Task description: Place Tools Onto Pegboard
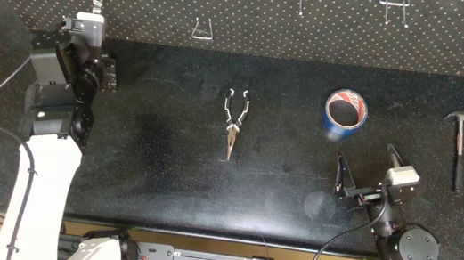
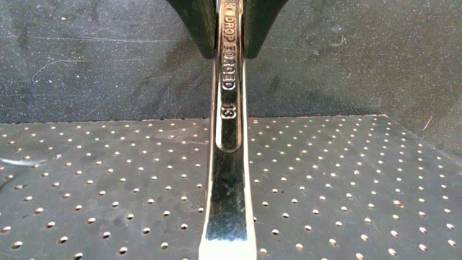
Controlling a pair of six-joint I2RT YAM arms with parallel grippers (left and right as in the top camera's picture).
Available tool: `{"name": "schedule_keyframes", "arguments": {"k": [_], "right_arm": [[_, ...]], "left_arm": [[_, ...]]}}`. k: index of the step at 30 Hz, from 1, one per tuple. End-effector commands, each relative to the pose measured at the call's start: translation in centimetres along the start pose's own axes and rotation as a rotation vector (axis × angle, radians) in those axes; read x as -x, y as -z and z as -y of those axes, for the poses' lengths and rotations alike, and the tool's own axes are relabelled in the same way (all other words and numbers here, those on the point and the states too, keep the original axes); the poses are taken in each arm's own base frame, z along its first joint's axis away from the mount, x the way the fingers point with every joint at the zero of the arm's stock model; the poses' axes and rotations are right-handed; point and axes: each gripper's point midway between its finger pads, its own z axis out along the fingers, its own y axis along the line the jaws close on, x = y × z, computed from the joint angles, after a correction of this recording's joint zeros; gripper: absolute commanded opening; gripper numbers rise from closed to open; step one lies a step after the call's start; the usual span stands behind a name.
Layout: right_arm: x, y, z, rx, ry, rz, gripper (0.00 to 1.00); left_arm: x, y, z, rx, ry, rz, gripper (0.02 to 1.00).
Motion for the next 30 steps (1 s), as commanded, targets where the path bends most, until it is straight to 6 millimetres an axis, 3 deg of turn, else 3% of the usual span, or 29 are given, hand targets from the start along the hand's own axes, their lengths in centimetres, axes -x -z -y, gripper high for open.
{"name": "schedule_keyframes", "arguments": {"k": [1, 21, 30], "right_arm": [[-0.1, 0.0, -0.1, 0.005, -0.011, -0.002, 0.974], [-0.1, 0.0, -0.1, 0.005, -0.011, -0.002, 0.976], [-0.1, 0.0, -0.1, 0.005, -0.011, -0.002, 0.976]], "left_arm": [[0.4, -0.1, -0.5, 0.023, 0.022, 0.011, 0.027], [-0.3, -3.2, -0.4, 0.020, 0.009, -0.007, 0.027], [1.0, -5.5, -0.6, 0.032, 0.006, 0.061, 0.029]]}}
